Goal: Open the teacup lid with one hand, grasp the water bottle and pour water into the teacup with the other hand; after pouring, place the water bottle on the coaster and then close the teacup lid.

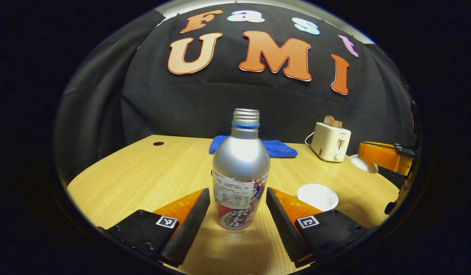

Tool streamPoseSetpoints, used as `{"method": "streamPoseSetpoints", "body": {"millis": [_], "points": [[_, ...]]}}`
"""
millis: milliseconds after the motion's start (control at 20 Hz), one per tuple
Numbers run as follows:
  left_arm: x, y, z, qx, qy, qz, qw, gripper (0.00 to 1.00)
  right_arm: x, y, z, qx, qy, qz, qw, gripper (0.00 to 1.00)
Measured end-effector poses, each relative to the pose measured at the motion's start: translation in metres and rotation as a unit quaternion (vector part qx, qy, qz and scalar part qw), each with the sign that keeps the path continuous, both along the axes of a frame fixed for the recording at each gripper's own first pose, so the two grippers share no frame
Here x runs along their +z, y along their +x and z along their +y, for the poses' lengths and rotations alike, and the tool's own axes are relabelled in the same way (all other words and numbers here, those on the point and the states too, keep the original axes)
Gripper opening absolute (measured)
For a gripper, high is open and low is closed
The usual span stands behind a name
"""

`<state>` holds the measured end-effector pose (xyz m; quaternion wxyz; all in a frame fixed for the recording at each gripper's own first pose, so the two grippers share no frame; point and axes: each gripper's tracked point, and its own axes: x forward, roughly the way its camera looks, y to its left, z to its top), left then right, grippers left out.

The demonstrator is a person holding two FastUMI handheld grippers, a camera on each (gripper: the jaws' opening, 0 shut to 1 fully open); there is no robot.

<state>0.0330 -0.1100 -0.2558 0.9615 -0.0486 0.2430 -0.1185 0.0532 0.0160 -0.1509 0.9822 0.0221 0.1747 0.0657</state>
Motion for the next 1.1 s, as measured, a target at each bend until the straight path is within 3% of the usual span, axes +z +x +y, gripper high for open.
{"method": "streamPoseSetpoints", "body": {"millis": [100, 200, 250, 350, 400, 450, 500, 750, 1100], "points": [[-0.01, 0.001, 0.003, 0.004, 0.009, 0.019, 1.0, 0.94, 0.004, -0.004, -0.01, -0.009, -0.002, -0.004, 1.0, 0.22], [-0.012, 0.006, 0.002, 0.01, 0.016, 0.016, 1.0, 0.98, 0.006, -0.008, -0.018, -0.015, -0.004, -0.006, 1.0, 0.22], [-0.01, 0.008, 0.002, 0.009, 0.019, 0.013, 1.0, 0.89, 0.005, -0.011, -0.022, -0.017, -0.005, -0.007, 1.0, 0.22], [-0.012, 0.011, 0.004, 0.007, 0.042, 0.013, 0.999, 0.84, 0.007, -0.015, -0.029, -0.023, -0.007, -0.01, 1.0, 0.22], [-0.009, 0.013, 0.004, 0.006, 0.056, 0.007, 0.998, 0.88, 0.009, -0.017, -0.033, -0.026, -0.008, -0.012, 1.0, 0.22], [-0.005, 0.013, 0.004, 0.002, 0.076, -0.002, 0.997, 0.82, 0.009, -0.019, -0.035, -0.028, -0.008, -0.013, 1.0, 0.22], [0.0, 0.015, 0.006, -0.001, 0.103, -0.015, 0.995, 0.86, 0.01, -0.02, -0.039, -0.031, -0.007, -0.014, 0.999, 0.22], [0.016, 0.015, 0.019, -0.022, 0.23, -0.052, 0.972, 0.86, 0.015, -0.024, -0.056, -0.046, -0.004, -0.021, 0.999, 0.22], [0.029, 0.021, 0.031, -0.06, 0.371, -0.088, 0.922, 0.86, 0.017, -0.037, -0.082, -0.066, -0.001, -0.029, 0.997, 0.22]]}}
